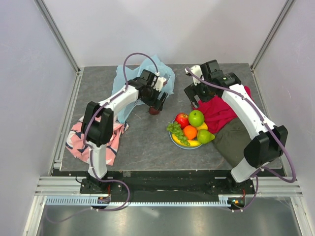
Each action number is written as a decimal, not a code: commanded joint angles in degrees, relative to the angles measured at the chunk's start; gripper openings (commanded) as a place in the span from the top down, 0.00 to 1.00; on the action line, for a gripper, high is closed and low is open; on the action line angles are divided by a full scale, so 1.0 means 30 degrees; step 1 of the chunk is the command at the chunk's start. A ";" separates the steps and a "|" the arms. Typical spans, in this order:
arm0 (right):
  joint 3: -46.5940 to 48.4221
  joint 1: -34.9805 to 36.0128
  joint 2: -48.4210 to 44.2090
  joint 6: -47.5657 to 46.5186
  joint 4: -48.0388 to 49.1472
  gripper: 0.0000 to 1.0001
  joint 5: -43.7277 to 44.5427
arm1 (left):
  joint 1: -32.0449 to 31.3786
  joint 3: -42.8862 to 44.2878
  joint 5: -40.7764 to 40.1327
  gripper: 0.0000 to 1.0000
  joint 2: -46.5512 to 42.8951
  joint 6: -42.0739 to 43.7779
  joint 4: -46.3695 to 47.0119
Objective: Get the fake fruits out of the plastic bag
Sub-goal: Pick up the fake fruit from the center of the board.
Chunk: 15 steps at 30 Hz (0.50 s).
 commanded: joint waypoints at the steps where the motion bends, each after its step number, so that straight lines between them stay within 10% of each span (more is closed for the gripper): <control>1: -0.0571 -0.0427 -0.1178 0.0549 0.0665 0.02 -0.0710 | -0.0228 0.1426 -0.1306 0.08 0.0916 0.0750 -0.0863; 15: -0.0689 -0.0954 -0.0944 0.0726 0.0695 0.02 -0.1708 | -0.0609 0.2452 -0.1542 0.26 0.1767 0.0926 -0.2473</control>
